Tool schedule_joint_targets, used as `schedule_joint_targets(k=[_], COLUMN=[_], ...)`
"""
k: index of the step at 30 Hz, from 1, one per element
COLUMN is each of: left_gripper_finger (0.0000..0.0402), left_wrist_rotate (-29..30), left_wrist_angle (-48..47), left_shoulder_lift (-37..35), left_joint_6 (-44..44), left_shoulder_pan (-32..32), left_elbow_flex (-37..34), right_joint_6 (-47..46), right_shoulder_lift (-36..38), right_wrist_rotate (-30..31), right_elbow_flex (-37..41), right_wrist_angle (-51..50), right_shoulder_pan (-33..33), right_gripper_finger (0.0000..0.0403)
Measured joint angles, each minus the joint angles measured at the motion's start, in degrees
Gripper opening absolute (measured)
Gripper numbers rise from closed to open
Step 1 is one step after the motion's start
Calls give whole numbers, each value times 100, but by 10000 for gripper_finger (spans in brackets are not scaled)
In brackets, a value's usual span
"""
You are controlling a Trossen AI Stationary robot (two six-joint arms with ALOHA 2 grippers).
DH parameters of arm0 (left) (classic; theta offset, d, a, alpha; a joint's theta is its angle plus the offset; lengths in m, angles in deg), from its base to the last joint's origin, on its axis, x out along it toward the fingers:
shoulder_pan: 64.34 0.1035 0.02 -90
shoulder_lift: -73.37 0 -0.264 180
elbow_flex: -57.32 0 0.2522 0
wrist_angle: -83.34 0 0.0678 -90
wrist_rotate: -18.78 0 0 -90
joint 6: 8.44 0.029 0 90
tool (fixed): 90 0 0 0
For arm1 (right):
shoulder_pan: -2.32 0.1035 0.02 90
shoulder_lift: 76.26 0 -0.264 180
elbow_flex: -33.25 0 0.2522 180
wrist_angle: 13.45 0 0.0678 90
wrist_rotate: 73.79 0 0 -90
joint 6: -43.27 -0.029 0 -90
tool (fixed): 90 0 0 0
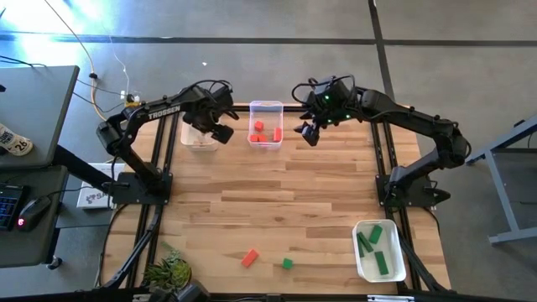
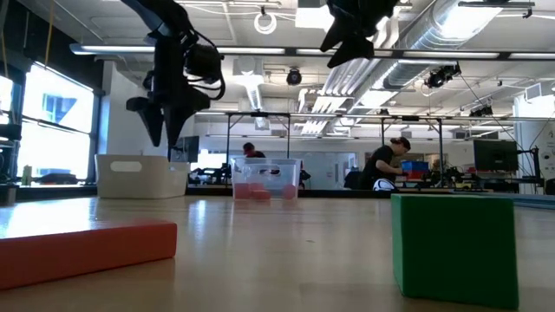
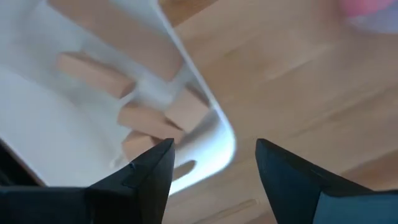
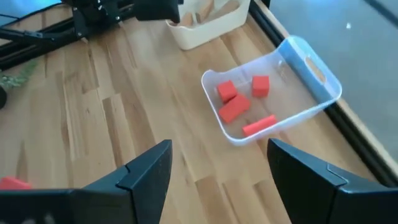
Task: Sort & place blocks by color
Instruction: Put the green block into the bottom white bin
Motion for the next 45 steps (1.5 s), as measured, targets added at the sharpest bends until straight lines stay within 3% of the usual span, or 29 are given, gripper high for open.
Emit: schedule_joint_targets(k=[9, 17, 23, 34, 45], left_gripper_finger=[213, 213, 213, 213, 213], left_wrist_rotate=[-77, -80, -86, -53, 533], left_wrist_angle=[-7, -110, -305, -409, -368], left_shoulder_lift=[-314, -896, -1329, -1700, -1655], left_joint_6=[12, -206, -655, -1560, -2471], left_shoulder_pan=[-740, -1850, -2721, -4199, -5347], left_elbow_flex=[156, 156, 156, 156, 153], right_joint_6=[-789, -1443, -1403, -386, -1581], right_shoulder_lift=[0, -37, -228, -727, -1475], right_wrist_rotate=[-9, 0, 21, 85, 149], right_elbow_flex=[0, 2, 7, 7, 7], right_wrist_angle=[-158, -164, -64, 208, 1076], right_shoulder_pan=[429, 1476, 2468, 3895, 4598], right_gripper_finger=[250, 250, 250, 250, 250])
